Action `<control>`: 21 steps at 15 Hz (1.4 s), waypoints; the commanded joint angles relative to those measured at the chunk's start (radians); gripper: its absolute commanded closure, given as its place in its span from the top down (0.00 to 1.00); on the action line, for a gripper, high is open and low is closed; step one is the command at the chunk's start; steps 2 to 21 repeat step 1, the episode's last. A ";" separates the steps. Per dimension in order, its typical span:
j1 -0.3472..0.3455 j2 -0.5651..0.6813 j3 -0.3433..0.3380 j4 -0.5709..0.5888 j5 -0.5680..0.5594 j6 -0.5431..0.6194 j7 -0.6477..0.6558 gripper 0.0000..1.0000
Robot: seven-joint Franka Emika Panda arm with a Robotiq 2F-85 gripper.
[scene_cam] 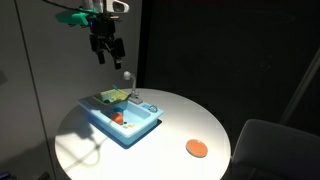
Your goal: Move the toy brush to the right slot on the toy sink
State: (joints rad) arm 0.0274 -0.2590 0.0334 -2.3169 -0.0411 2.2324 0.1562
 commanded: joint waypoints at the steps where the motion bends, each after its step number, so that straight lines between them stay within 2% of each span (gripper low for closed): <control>1: -0.007 0.000 0.006 0.002 0.002 -0.002 -0.002 1.00; 21: -0.007 0.000 0.006 0.002 0.002 -0.002 -0.002 1.00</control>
